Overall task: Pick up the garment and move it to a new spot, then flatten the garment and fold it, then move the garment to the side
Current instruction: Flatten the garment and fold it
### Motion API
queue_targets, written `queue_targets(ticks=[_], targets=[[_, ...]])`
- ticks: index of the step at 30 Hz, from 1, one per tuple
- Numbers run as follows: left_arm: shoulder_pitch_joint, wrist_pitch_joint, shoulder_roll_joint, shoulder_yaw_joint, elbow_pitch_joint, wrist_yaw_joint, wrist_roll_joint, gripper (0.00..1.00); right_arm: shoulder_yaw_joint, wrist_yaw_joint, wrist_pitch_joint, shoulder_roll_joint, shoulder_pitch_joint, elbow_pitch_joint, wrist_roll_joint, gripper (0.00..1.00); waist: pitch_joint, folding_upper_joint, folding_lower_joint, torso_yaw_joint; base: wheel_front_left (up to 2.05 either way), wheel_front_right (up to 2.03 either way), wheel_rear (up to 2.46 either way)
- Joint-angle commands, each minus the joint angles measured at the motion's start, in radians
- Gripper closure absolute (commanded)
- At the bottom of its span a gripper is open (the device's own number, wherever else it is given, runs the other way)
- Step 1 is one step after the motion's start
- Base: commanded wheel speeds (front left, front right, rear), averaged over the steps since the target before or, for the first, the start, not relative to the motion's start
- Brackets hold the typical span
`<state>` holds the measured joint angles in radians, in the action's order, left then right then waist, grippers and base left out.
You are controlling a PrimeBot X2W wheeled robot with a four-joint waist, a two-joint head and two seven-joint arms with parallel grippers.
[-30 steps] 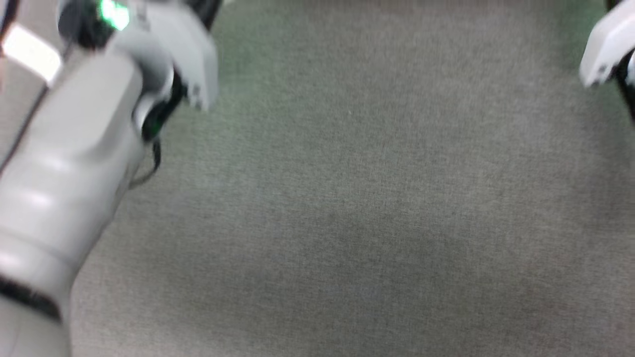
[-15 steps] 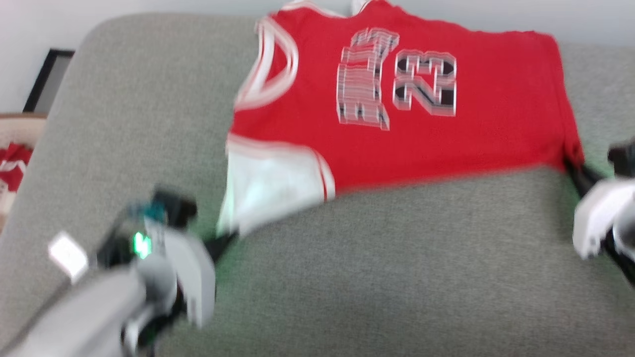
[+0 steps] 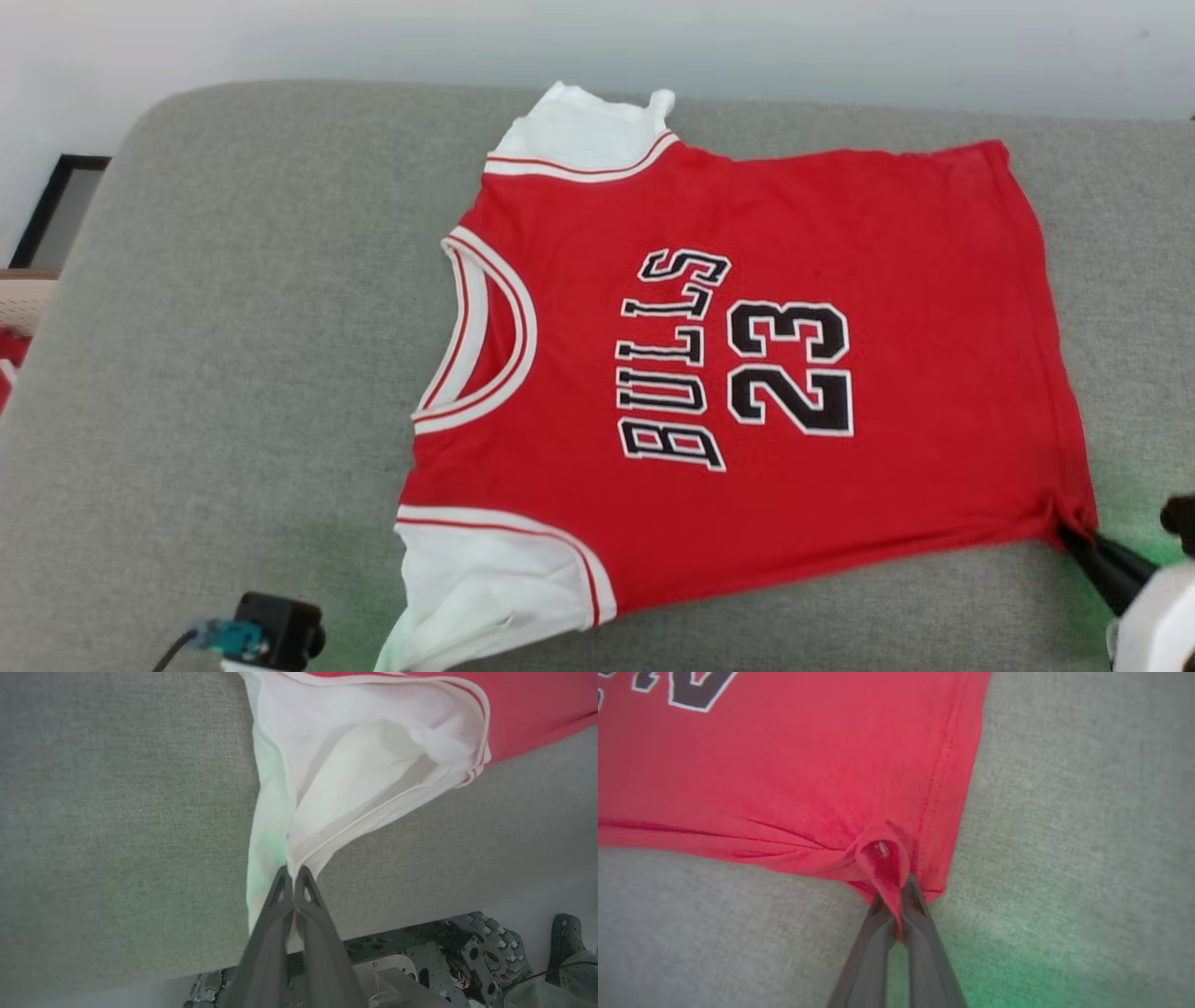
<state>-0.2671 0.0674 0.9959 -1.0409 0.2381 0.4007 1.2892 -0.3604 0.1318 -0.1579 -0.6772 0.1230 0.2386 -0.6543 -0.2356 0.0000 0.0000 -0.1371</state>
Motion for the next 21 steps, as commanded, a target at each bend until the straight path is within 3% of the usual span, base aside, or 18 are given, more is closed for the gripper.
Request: queue_targets(ticks=[1, 7, 10, 13, 16, 21], targets=[[0.015, -0.002, 0.025, 0.002, 0.007, 0.019, -0.002, 1.00, -0.004, -0.002, -0.043, 0.007, -0.077, 0.015, 0.018, 1.00, -0.005, 0.0000, 0.0000, 0.004, 0.00, 0.00, 0.00], [-0.041, 0.007, 0.117, 0.047, 0.127, 0.082, -0.039, 1.00, 0.165, -0.002, -0.111, 0.072, -0.179, -0.195, 0.084, 1.00, -0.019, 0.0000, 0.0000, 0.028, 0.00, 0.00, 0.00], [-0.110, 0.046, 0.172, 0.070, 0.169, 0.081, -0.089, 1.00, 0.223, -0.002, -0.153, 0.103, -0.169, -0.299, 0.116, 1.00, -0.024, 0.0000, 0.0000, 0.047, 0.00, 0.00, 0.00], [-0.204, 0.108, 0.199, 0.090, 0.187, 0.047, -0.136, 1.00, 0.246, -0.002, -0.195, 0.132, -0.125, -0.364, 0.144, 1.00, -0.031, 0.0000, 0.0000, 0.069, 0.00, 0.00, 0.00], [-0.304, 0.178, 0.191, 0.102, 0.165, 0.001, -0.183, 1.00, 0.243, -0.002, -0.224, 0.141, -0.054, -0.379, 0.162, 1.00, -0.043, 0.0000, 0.0000, 0.088, 0.00, 0.00, 0.00], [-0.473, 0.282, 0.093, 0.094, 0.056, -0.103, -0.251, 1.00, 0.207, -0.002, -0.252, 0.136, 0.091, -0.315, 0.182, 1.00, -0.069, 0.0000, 0.0000, 0.099, 0.00, 0.00, 0.00]])
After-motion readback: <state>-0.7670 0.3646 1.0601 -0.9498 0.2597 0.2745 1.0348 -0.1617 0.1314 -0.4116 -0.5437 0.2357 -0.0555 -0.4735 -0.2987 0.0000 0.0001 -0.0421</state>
